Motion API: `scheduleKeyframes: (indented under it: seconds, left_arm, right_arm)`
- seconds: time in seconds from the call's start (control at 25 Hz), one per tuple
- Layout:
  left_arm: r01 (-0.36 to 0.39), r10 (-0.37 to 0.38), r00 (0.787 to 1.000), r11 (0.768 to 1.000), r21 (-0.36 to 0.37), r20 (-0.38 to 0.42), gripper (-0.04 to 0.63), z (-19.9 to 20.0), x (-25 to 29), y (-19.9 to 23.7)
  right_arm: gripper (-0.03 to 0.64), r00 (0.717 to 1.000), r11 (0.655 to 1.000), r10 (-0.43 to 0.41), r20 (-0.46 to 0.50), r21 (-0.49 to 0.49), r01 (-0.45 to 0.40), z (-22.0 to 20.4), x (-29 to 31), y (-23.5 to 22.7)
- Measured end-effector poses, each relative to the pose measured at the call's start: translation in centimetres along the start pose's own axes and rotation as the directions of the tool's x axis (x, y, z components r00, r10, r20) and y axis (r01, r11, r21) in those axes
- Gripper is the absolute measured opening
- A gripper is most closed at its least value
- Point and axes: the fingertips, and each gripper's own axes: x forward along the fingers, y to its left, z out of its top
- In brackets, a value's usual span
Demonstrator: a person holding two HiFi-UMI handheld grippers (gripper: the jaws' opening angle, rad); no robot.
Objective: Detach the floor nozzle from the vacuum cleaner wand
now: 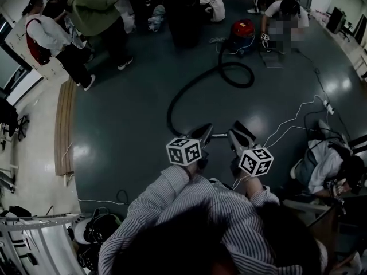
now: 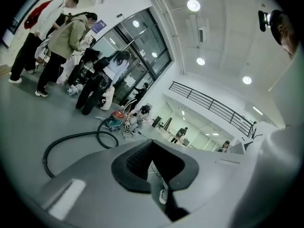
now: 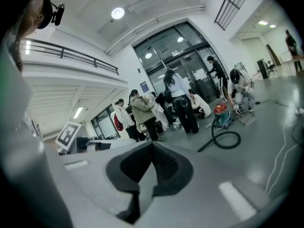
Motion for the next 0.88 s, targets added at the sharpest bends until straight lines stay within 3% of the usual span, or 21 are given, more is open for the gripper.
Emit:
scheduleKeyframes:
  seconds: [0.12,0.2,0.36,0.48,0.6,0.88]
  left_arm:
    - [-0.010,0.008,0.999,0.999,-0.052,-0.037,0.002,-1.2,0.1,1.2]
    - [-0.048,0.043,0.997,0.996,-0.080,-0.071,0.002,-2.4,0.3,2.5]
    - [-0.095,0.078,0.987,0.988,-0.124,-0.139,0.002,-5.0,0.2,3.4]
    - [-0.056,0.029,0.985,0.987,-0.154,-0.171,0.002,-5.9,1.3,2.3]
    - [-0.030,0.000,0.978,0.990,-0.138,-0.210,0.002,-7.0,2.8,1.3]
    - [0.024,-0.060,0.971,0.988,-0.151,-0.233,0.002,-8.8,6.1,-1.4]
  right_arm:
    - [0.002,0.999,0.982,0.011,0.049,0.189,-0.020,-0.2,-0.2,-1.0]
    - [0.002,0.998,0.971,0.032,0.055,0.236,-0.044,-0.5,-0.4,-1.7]
    - [0.002,1.000,0.974,0.017,0.019,0.225,-0.020,-2.2,-1.7,-2.2]
    - [0.002,1.000,0.982,0.014,-0.017,0.187,-0.011,-2.7,-2.0,-2.5]
    - [0.002,0.999,0.989,0.007,-0.041,0.146,-0.001,-2.9,-2.2,-3.1]
    - [0.002,0.997,0.983,-0.049,-0.060,0.172,0.058,-2.9,-4.9,-6.7]
